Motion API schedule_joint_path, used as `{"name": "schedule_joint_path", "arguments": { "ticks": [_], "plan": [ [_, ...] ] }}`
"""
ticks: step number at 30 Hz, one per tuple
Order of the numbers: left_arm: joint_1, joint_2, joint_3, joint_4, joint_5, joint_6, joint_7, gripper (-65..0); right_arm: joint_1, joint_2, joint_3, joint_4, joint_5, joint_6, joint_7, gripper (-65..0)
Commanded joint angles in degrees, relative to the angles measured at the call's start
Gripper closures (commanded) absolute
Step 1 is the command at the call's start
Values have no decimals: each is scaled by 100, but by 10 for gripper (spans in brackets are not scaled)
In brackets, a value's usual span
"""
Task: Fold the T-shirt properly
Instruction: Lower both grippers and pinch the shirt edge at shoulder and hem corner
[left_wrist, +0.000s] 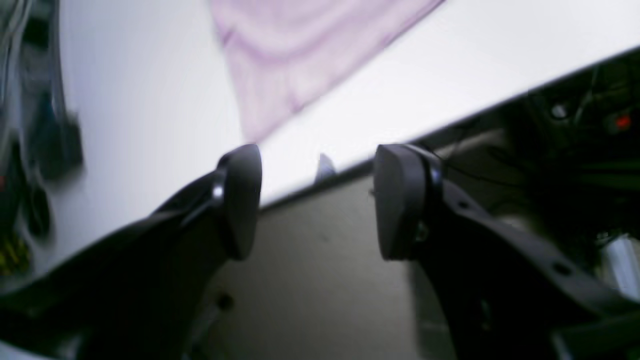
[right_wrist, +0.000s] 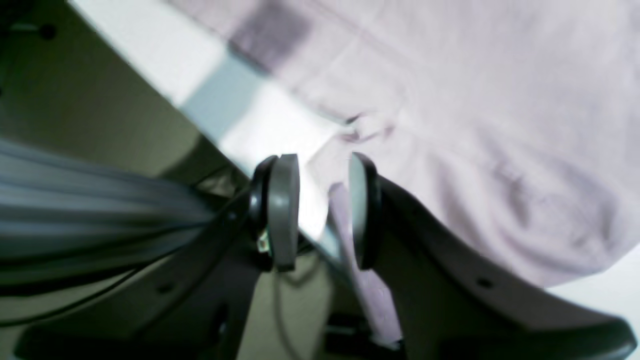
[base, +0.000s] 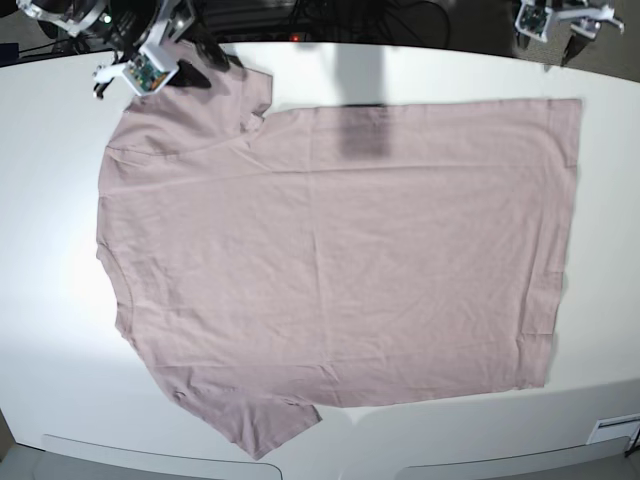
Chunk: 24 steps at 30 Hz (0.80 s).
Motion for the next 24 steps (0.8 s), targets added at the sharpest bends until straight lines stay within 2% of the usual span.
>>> {"name": "schedule_joint_path", "arguments": {
  "ticks": [1,4,6,10,15,18,20,24],
  "plan": [
    [-74,-35,-22,90,201,-22,-35,-343,107,31,26,98,81,-11,131,-162],
    [-424,-42,-22,81,476,-308,326,-297,483,33,26,98,85,-11,-144,-162],
    [-557,-234,-22,28,474,-470,341,-290,699,33,26,98,83,-11,-487,-162],
    [-595,-807,-22,-197,774,-549,289,-290,920,48,26,98,85,-13,-970,-162],
    [-597,-1611,-22,-767,1110,-544,-428,-291,918,229,24,103,282,91,-710,-170],
    [-597,-2022,-22,-1029,1115,-542,-728,-291,916,234,26,107,275,91,-704,-254],
    [-599,-2197,-22,-1106,1115,-542,-804,-292,916,232,26,107,273,91,-708,-287],
    [-616,-2337,-22,-1117,1113,-549,-800,-292,918,223,26,107,275,91,-695,-287]
  ]
}}
